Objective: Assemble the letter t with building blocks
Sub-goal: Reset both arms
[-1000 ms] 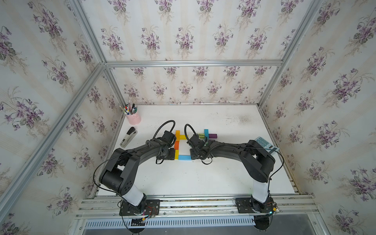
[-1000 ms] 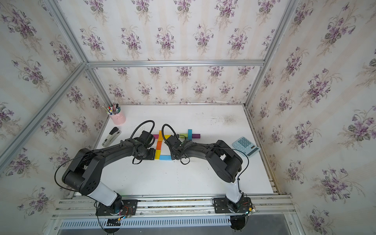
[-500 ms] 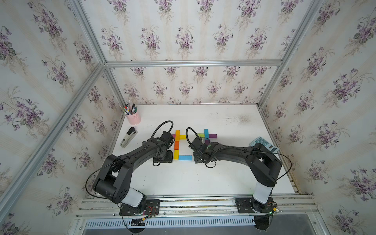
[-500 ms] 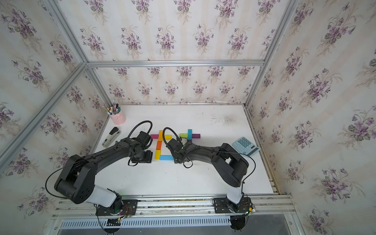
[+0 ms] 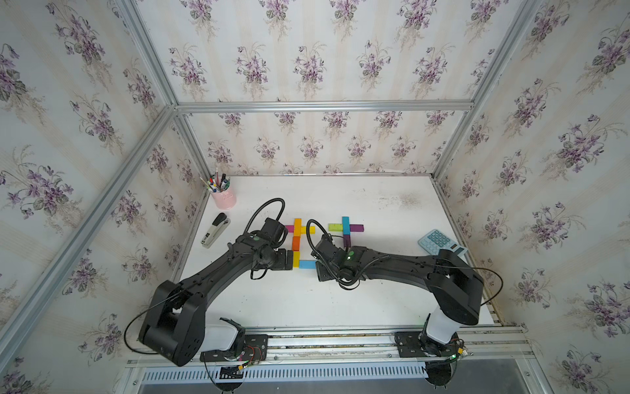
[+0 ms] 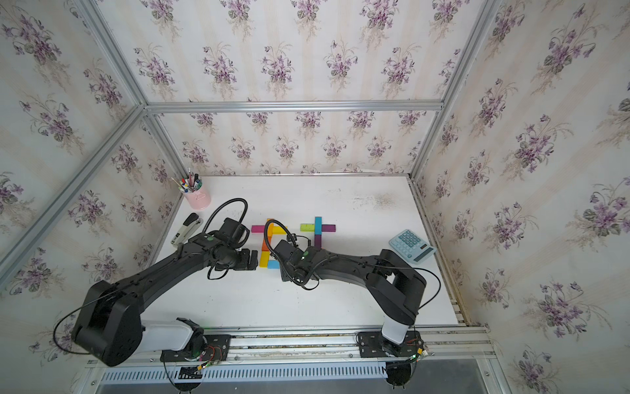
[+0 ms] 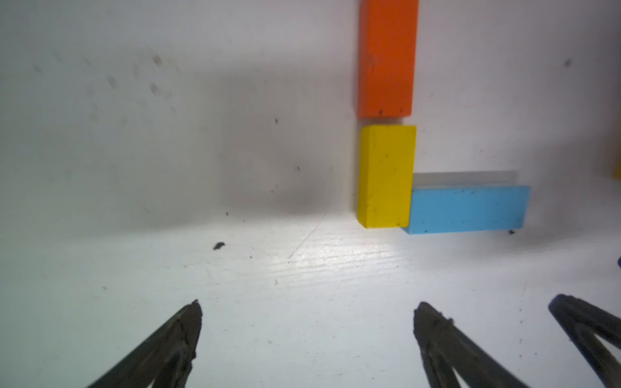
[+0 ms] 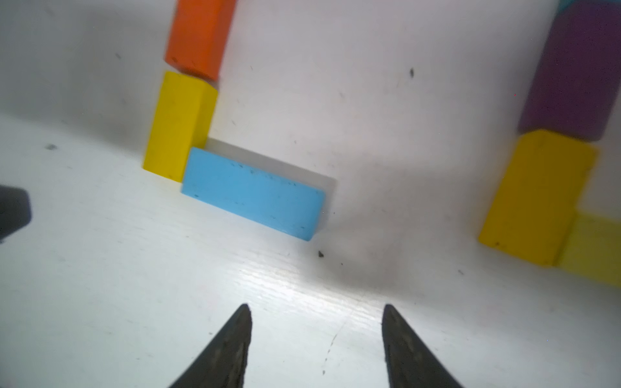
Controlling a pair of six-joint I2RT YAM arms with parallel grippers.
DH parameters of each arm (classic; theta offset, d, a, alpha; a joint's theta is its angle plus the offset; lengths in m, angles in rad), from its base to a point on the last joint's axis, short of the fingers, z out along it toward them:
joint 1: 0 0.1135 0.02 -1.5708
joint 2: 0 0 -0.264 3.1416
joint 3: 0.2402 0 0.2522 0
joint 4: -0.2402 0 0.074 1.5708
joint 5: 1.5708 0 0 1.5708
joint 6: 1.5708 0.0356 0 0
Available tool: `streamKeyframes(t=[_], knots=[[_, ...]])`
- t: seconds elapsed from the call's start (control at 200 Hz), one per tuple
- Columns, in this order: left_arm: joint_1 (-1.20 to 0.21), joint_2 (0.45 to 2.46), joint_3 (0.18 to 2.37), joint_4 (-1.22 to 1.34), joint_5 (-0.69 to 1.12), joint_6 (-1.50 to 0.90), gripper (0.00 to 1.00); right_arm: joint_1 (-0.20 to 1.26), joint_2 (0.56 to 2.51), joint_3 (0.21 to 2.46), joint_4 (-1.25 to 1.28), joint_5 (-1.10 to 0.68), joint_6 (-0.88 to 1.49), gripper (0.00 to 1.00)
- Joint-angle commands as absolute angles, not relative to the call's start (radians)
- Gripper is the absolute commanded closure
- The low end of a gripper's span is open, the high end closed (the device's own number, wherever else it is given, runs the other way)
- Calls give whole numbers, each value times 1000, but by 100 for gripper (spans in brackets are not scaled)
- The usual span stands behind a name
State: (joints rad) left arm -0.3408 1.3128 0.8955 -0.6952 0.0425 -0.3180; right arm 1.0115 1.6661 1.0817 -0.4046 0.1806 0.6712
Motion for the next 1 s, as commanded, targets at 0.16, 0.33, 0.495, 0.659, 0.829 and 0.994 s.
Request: streamKeyframes(t=[0.16,0.33,0.495,0.659,0.829,0.994], knots=[[-32,1302,1005,-505,20,-272,0,555,1329,952,-282,-15,454,0],[-10,1405,908,-206,-108,-113,0,269,1132,816,-179,102,248,0],[-8,1547,785,133,-101,2,0,213,1016,472,302,76,26,0],[-7,1626,808,188,-13,44,0,149,1002,243,626,247,53,0],[-8,1471,464,657,51,72,0,70,1104,106,955,177,90,0],[-10,1492,437,717,111,103,0,68,1248,133,1110,89,51,0]])
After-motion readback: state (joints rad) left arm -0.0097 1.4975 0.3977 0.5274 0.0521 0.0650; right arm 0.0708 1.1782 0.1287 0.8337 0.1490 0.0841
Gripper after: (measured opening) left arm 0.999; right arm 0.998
